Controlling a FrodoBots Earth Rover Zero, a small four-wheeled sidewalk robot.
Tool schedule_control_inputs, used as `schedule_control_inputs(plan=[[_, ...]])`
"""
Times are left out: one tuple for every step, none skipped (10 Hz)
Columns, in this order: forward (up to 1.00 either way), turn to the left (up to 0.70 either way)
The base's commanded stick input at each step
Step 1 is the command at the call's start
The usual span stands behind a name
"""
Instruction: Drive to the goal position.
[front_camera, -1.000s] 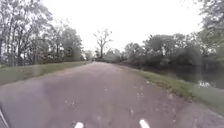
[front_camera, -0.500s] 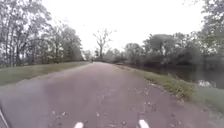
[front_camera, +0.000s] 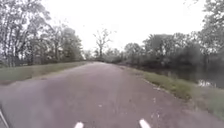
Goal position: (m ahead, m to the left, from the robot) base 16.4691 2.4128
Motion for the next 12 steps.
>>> schedule_control_inputs(plan=[[0.7,0.0],[0.7,0.0],[0.7,0.0],[0.7,0.0],[0.7,0.0],[0.7,0.0],[0.7,0.0],[0.7,0.0],[0.7,0.0],[0.7,0.0],[0.7,0.0],[0.7,0.0]])
